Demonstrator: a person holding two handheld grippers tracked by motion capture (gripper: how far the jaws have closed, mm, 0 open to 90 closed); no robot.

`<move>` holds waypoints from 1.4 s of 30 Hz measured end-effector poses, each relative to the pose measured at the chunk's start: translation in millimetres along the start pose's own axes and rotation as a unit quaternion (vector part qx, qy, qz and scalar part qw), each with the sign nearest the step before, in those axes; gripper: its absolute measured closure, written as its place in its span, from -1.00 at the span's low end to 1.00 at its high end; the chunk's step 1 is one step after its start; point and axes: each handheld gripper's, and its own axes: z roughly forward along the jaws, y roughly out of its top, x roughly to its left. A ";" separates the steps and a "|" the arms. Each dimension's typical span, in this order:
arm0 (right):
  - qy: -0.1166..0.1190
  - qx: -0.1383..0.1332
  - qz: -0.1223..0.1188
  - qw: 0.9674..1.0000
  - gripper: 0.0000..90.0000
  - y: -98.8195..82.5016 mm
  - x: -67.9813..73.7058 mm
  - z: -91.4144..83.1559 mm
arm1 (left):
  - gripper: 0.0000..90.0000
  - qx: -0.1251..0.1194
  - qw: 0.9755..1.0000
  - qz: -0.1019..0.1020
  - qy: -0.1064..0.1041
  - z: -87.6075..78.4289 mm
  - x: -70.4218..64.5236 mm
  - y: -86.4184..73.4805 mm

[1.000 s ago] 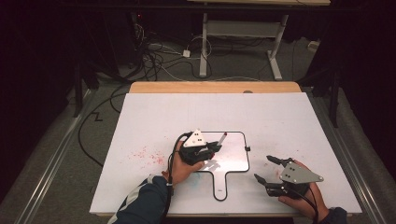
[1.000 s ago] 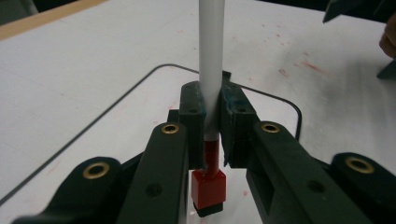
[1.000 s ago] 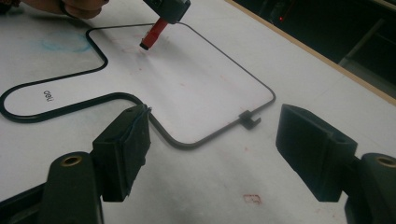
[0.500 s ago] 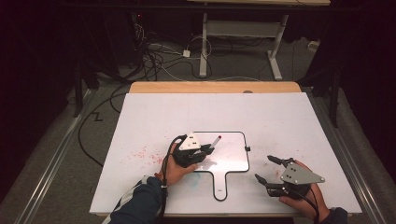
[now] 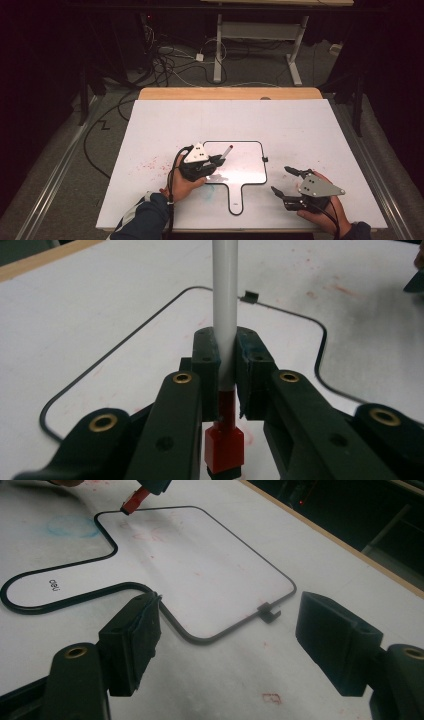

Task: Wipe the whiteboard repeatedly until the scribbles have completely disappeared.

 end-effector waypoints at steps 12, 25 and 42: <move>0.000 0.004 0.000 1.000 -0.41 -2.1 -0.7 -1.4 | 0.75 0.035 0.999 0.001 -0.016 15.8 -3.4 -3.3; -0.002 -0.001 0.000 1.000 -0.41 0.3 -1.0 -1.7 | 0.75 0.010 1.000 -0.007 0.010 -9.7 2.9 -1.4; 0.063 -0.020 0.108 0.992 -0.31 35.6 -27.6 31.7 | 0.75 -0.043 0.999 0.023 0.002 -0.5 -20.4 19.9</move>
